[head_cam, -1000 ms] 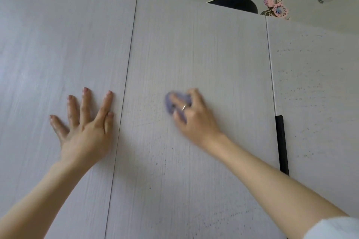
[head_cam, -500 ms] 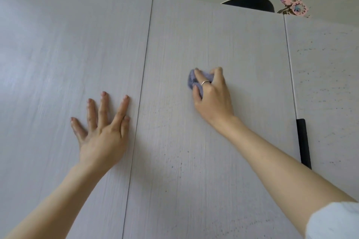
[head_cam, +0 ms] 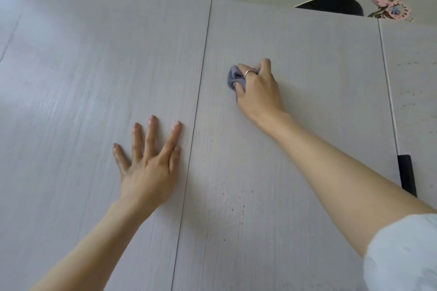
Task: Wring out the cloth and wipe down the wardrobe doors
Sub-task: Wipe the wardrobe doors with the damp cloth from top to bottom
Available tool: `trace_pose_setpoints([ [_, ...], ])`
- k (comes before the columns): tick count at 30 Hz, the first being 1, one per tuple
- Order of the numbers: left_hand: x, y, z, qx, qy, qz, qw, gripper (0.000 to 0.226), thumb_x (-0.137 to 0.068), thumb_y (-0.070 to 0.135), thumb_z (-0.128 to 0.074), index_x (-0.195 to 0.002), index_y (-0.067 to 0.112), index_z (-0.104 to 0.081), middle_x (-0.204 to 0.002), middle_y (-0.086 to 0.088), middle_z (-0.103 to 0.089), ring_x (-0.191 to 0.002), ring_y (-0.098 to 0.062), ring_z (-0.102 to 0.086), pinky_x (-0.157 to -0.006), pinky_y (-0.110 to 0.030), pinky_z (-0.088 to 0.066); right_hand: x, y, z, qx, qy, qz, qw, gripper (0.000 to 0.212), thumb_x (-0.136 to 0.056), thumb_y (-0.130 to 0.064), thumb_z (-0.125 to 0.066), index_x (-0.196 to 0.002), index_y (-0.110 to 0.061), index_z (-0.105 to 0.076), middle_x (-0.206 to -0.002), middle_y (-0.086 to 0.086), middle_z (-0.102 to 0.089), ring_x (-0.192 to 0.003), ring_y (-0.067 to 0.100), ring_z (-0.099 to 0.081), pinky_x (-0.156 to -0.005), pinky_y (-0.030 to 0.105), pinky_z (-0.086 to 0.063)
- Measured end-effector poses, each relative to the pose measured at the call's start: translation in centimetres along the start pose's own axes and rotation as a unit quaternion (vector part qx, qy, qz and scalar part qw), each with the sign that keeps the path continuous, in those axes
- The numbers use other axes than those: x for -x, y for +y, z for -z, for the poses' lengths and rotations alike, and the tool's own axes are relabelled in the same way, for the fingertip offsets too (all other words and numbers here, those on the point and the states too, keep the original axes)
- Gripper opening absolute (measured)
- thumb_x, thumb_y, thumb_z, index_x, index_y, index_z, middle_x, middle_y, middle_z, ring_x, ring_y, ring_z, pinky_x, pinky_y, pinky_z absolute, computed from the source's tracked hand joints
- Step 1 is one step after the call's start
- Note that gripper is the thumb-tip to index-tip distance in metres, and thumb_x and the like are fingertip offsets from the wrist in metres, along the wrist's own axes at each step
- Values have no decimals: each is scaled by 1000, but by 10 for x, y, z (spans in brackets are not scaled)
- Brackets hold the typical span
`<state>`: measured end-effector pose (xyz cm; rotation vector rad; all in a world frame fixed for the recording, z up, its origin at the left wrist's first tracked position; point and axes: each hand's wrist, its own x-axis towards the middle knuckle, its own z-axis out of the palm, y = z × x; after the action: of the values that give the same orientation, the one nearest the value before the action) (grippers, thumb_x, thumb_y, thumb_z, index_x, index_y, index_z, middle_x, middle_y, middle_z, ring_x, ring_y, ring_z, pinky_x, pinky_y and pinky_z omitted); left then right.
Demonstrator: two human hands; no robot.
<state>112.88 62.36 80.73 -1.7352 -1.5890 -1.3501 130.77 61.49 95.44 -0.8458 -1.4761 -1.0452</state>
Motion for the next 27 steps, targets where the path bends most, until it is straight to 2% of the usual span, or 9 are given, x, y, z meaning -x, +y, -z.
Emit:
trace_pose_setpoints([
  [4,-1,-1,2,-8,-7,0,1000,47,-96,47,-2,-124,57,34,-149,7,36,-137,-22,34,-111,-56,14,63,-17,-13,-36,-42,219,974,29,-83,-10,-49,-107,-3,-65,-98,21,-52,-81,36,-58,-63,35,-54],
  [7,-1,-1,2,-10,-9,-4,1000,49,-96,46,-3,-124,57,36,-149,7,37,-138,-23,33,-111,-56,13,88,-13,-2,-34,-129,351,927,25,-79,-11,-56,-100,-6,-69,-86,18,-57,-67,31,-59,-51,28,-49],
  [9,0,-2,2,-10,-11,-6,1000,48,-96,47,-2,-124,57,36,-149,7,37,-137,-22,34,-111,-56,14,66,-8,0,-13,-121,331,936,23,-75,-5,-69,-98,-5,-69,-87,20,-56,-68,34,-59,-50,32,-51],
  [12,1,-3,2,-16,-14,-9,1000,48,-95,46,0,-125,55,36,-149,6,38,-137,-22,35,-111,-56,14,7,-8,-3,4,-41,128,991,27,-90,-10,-54,-116,-10,-61,-110,19,-46,-100,35,-54,-78,39,-49],
  [15,2,-5,1,-21,-12,-13,1000,48,-95,46,0,-127,54,35,-149,6,37,-137,-22,35,-111,-56,15,-14,-16,-8,-23,-21,20,999,37,-95,-14,-47,-131,-18,-53,-121,12,-39,-115,26,-45,-90,34,-43],
  [17,2,-6,1,-15,-11,-16,1000,48,-96,46,-1,-128,54,33,-149,6,36,-137,-22,35,-111,-55,16,8,-22,-13,-32,-22,61,997,37,-92,-10,-52,-128,-14,-57,-116,15,-43,-109,30,-49,-86,38,-48],
  [21,4,-9,-2,-16,3,-15,1000,48,-96,46,-4,-128,55,32,-151,7,32,-139,-21,31,-112,-54,13,87,-25,-19,-50,-14,208,977,32,-80,-11,-51,-106,-4,-69,-90,21,-54,-74,35,-59,-60,32,-51],
  [24,15,-13,-8,-6,3,-1,1000,49,-97,46,-6,-127,56,31,-152,8,30,-140,-21,29,-112,-56,12,144,-25,-13,-80,-87,266,957,32,-80,-11,-50,-105,-6,-69,-87,19,-56,-68,33,-57,-57,32,-51],
  [27,27,-16,-13,-6,-1,11,1000,49,-97,46,-8,-131,55,27,-153,9,28,-140,-21,28,-112,-57,11,158,-20,-4,-52,-166,363,915,31,-74,-2,-66,-104,-9,-71,-85,17,-59,-65,29,-55,-53,31,-49],
])
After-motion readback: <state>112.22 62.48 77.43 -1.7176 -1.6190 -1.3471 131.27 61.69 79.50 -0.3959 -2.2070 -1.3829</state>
